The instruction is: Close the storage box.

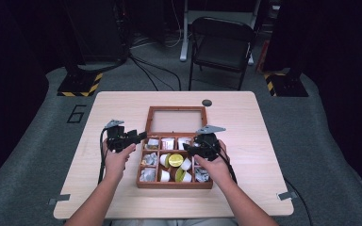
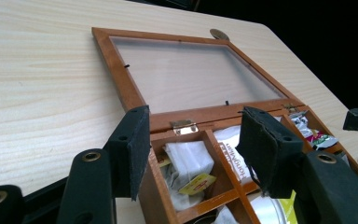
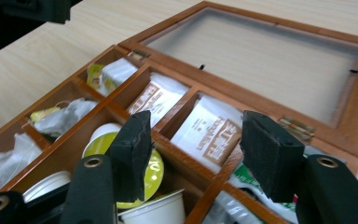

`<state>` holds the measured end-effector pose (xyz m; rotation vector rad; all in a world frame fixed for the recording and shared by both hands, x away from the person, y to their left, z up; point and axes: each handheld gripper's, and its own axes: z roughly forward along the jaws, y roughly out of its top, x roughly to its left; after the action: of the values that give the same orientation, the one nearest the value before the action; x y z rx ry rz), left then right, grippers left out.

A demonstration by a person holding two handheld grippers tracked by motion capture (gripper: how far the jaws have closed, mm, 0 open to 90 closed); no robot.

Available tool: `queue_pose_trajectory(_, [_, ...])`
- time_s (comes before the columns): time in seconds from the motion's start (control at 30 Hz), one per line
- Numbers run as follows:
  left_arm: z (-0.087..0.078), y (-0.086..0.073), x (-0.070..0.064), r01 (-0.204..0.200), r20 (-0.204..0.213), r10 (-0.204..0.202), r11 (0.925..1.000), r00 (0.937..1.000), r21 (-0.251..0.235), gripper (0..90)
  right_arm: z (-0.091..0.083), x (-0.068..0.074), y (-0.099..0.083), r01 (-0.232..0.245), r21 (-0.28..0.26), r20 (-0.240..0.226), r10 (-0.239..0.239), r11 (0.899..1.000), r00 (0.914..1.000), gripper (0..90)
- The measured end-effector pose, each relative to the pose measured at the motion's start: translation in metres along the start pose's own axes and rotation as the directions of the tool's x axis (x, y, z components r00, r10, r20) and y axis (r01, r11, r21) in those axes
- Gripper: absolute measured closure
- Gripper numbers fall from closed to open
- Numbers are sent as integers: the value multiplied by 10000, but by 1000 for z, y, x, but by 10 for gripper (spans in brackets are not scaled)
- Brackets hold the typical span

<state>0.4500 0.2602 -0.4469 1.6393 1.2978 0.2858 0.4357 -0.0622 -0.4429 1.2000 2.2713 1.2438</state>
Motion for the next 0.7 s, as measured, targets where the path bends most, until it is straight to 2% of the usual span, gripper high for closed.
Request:
queue_pose_trajectory(0.03, [0,-1,0,175,12,-175,9998,9998,-52,433,1,2,-1,58,62,-71,-57,10000,10000,424])
queue_pose_trajectory(0.07, [-2,-1,2,67,36,-67,10000,10000,9,433,2,3,-3,166,72,-84,-165,9998,9998,421])
queue_pose_trajectory(0.13, [-3,-3,2,110,37,-110,9999,9999,-26,433,4,7,-5,348,183,-129,-346,9992,9993,420])
queue_pose_trajectory(0.2, [-5,-5,3,-42,50,42,10000,10000,13,433,5,11,-8,315,189,-304,-309,9993,9991,420])
queue_pose_trajectory(0.3, [-8,-7,4,-47,30,47,10000,10000,14,433,8,17,-10,540,237,-394,-531,9983,9978,419])
queue_pose_trajectory(0.37, [-9,-8,4,96,57,-96,9999,9999,-53,432,11,19,-12,513,436,-589,-487,9977,9971,402])
queue_pose_trajectory(0.43, [-11,-8,4,18,102,-16,9999,9999,-155,433,14,23,-15,432,632,-657,-391,9971,9971,379])
queue_pose_trajectory(0.57, [-16,-8,2,29,100,-26,9994,9999,-336,433,21,28,-20,784,930,-706,-720,9926,9949,372])
queue_pose_trajectory(0.7, [-18,-10,1,-57,32,58,9995,10000,-320,432,28,31,-22,829,1210,-898,-722,9892,9933,358])
